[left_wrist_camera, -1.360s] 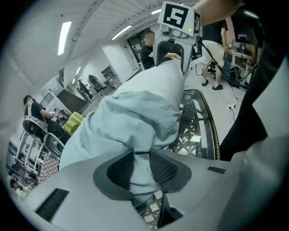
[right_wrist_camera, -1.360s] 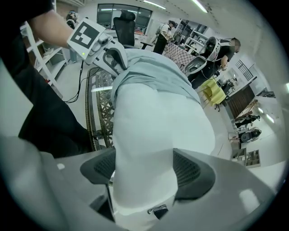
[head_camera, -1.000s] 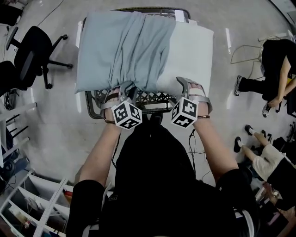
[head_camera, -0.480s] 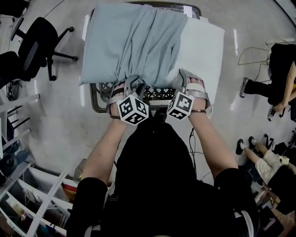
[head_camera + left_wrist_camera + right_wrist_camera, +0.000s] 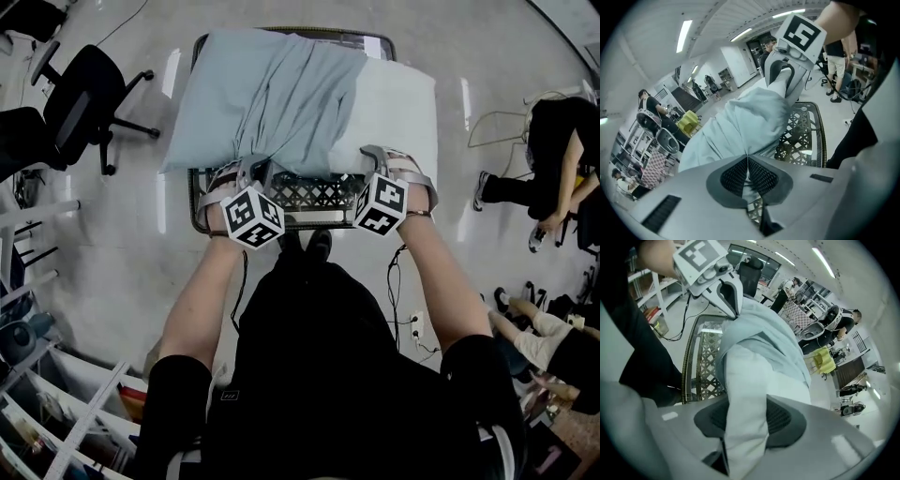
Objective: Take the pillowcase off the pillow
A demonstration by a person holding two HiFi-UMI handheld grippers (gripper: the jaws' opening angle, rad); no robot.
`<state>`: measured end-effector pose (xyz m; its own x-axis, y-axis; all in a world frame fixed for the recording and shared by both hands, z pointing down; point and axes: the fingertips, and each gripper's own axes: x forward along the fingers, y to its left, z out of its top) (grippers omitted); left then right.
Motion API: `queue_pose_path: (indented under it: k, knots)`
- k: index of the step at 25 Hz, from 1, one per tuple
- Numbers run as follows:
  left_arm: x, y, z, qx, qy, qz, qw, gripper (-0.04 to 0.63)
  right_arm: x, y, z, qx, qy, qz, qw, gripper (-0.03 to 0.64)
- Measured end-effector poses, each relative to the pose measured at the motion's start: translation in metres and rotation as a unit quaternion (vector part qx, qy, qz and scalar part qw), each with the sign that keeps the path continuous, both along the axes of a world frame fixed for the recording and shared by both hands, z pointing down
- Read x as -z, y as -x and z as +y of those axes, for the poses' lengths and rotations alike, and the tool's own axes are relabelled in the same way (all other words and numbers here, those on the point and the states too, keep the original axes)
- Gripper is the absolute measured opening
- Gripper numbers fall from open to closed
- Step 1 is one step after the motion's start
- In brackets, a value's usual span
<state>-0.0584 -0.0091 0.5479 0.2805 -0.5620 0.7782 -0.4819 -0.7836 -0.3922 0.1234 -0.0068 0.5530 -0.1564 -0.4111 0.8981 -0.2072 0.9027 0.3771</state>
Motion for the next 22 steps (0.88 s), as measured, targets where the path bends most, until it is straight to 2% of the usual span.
queue_pose_path:
  k: [3,9,14,17,20,22]
  knots:
    - [0.019,0.012,-0.012,-0.002,-0.013,0.005,0.9999,0.009,0.02,-0.003,-0.006,-0.01,0.016,-0.017,1.0,0.195]
    - [0.028,0.038,-0.018,0.011,0.003,0.04,0.9991,0.009,0.032,-0.004,-0.005,-0.026,0.048,-0.034,0.998,0.187]
    - [0.013,0.046,-0.002,0.02,0.054,0.078,0.9952,0.009,0.016,-0.007,0.01,-0.034,0.077,-0.036,0.996,0.19]
    - [0.015,0.036,0.011,0.006,0.09,0.101,0.9908,0.011,0.001,-0.009,0.027,-0.019,0.11,-0.019,0.994,0.274]
    - [0.037,0.032,-0.007,0.0,0.074,0.117,0.9904,0.011,0.003,-0.011,0.028,-0.016,0.136,-0.019,0.99,0.296]
    - [0.05,0.031,-0.029,0.003,0.067,0.129,0.9893,0.011,0.013,-0.016,0.013,-0.027,0.128,-0.034,0.991,0.295]
